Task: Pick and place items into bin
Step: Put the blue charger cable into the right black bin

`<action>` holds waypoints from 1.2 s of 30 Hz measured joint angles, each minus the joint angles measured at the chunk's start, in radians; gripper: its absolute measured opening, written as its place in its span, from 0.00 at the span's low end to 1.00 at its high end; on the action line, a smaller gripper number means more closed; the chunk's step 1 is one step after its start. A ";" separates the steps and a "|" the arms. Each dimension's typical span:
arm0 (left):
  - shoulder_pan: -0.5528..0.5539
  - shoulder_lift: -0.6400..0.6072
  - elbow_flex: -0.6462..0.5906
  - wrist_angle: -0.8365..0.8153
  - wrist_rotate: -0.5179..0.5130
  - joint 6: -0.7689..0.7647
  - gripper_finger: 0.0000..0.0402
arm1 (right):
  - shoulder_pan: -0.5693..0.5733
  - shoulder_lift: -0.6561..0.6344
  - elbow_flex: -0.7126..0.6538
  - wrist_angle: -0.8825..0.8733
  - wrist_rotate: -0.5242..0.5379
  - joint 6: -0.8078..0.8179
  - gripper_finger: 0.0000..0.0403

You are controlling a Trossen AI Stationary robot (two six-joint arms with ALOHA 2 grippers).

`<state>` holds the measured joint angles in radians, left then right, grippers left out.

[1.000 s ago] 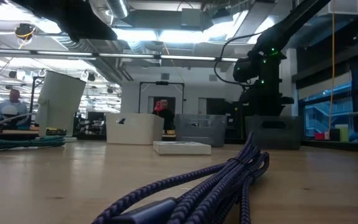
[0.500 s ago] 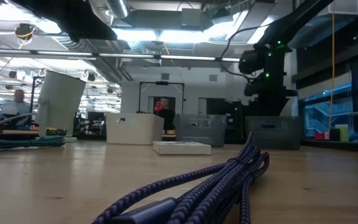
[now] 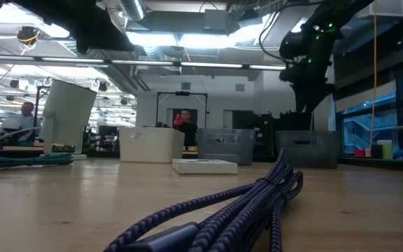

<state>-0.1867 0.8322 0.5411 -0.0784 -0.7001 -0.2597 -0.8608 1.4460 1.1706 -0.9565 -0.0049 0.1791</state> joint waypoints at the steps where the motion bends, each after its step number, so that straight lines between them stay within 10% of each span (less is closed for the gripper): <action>1: 0.008 0.000 0.000 0.000 0.000 -0.013 0.01 | 0.001 -0.009 0.000 0.002 -0.023 0.000 0.41; 17: 0.130 0.000 0.000 -0.048 0.064 -0.357 0.33 | 0.120 -0.047 0.000 0.027 -0.096 0.022 0.41; 26: 0.151 0.041 0.053 -0.492 0.112 -0.630 0.36 | 0.153 -0.047 0.000 0.060 -0.094 0.029 0.41; 36: 0.152 0.297 0.204 -0.842 0.477 -0.895 0.35 | 0.154 -0.047 0.000 0.108 -0.091 0.053 0.41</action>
<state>-0.0350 1.1290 0.7456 -0.9208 -0.2233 -1.1547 -0.7067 1.3987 1.1706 -0.8487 -0.0956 0.2323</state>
